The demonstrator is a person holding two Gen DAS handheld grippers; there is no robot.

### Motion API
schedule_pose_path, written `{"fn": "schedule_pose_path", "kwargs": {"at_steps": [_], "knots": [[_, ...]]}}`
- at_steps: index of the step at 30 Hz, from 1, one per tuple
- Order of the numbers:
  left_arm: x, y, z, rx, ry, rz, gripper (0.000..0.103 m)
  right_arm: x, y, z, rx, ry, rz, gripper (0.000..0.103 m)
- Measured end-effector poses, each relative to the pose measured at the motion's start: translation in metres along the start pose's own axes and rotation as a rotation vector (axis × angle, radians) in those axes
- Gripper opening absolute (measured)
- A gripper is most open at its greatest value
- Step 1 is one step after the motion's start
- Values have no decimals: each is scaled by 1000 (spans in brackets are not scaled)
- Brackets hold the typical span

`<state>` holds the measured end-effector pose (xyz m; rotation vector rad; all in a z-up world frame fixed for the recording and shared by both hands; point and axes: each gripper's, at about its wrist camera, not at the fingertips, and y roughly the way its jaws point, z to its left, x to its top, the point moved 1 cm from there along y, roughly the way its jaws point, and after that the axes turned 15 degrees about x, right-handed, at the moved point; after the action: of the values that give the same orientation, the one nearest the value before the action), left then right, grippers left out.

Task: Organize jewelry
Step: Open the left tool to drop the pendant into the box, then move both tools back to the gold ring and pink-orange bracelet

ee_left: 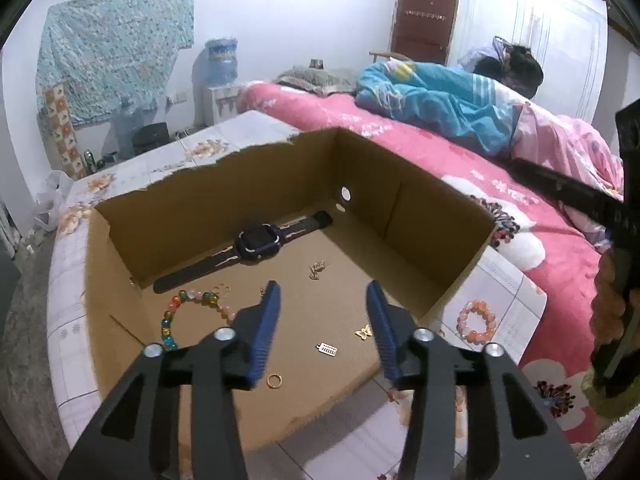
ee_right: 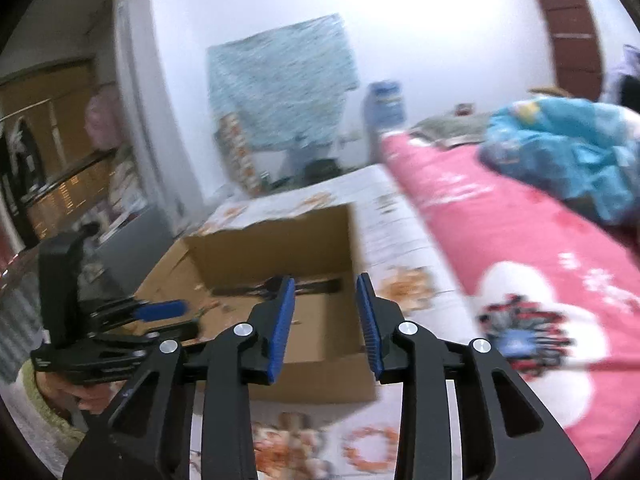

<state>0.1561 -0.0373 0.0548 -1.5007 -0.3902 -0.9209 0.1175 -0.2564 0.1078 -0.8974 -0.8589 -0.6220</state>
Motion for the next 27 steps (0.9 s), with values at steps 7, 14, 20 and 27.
{"fn": "schedule_pose_path", "kwargs": {"at_steps": [7,14,20,27], "knots": [[-5,-38,-3,-40,3,-83,70,-12,-52,-31,-84,101,-43,33],[-26,-70,-37,-160,158,-120,90,-43,-43,-29,-40,153,41,33],[-61,-41,-72,-85,243,25,92,-86,11,0,46,132,227,27],[-85,10,-67,14,204,215,92,-111,66,11,-20,6,377,21]]}}
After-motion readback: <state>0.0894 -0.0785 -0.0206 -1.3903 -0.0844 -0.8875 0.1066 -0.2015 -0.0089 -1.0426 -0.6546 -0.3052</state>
